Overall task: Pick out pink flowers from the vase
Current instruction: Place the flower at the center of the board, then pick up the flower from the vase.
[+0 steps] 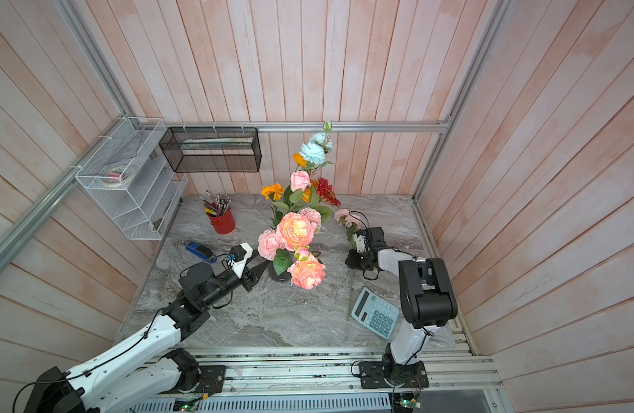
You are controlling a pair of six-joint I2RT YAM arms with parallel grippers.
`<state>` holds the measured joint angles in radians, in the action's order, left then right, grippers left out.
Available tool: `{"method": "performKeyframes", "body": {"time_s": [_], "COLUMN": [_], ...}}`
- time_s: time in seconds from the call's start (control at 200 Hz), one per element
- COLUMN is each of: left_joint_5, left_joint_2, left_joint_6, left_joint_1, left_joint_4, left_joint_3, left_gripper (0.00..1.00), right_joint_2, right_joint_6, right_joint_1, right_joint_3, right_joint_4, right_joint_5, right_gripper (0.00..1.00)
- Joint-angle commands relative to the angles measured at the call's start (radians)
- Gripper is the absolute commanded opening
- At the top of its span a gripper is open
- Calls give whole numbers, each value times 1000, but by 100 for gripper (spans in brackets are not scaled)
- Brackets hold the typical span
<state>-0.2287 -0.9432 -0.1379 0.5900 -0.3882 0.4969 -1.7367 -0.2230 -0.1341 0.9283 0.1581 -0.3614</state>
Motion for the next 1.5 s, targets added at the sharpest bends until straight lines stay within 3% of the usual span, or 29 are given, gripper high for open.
{"method": "performKeyframes", "body": {"time_s": [0.0,0.24,0.28,0.345,0.445,0.695,0.795,1.03,1.495], "left_joint_5": [-33,-57,-69,-90,-115,-148,-155,-209,-276], "left_joint_2": [-21,-72,-81,-89,-101,-172,-188,-210,-237], "left_joint_6": [0,-5,-6,-6,-3,-21,-33,-38,-37], "left_joint_1": [-7,-19,-23,-27,-33,-55,-73,-117,-119], "left_joint_4": [-61,-95,-99,-112,-150,-146,-128,-89,-40], "left_joint_3": [37,60,64,69,63,99,120,153,178], "left_gripper": [48,41,40,38,38,32,32,32,32], "right_joint_2": [50,242,300,396,541,876,955,949,969], "right_joint_6": [17,40,46,47,29,-73,-110,-108,-101], "right_joint_1": [4,-24,-43,-83,-148,-226,-235,-251,-263], "right_joint_3": [-9,-54,-77,-121,-198,-472,-524,-494,-504], "right_joint_4": [31,17,0,-41,-112,-419,-455,-398,-412], "right_joint_5": [51,74,80,95,123,96,90,76,51], "right_gripper": [30,55,62,84,95,98,98,98,98]}}
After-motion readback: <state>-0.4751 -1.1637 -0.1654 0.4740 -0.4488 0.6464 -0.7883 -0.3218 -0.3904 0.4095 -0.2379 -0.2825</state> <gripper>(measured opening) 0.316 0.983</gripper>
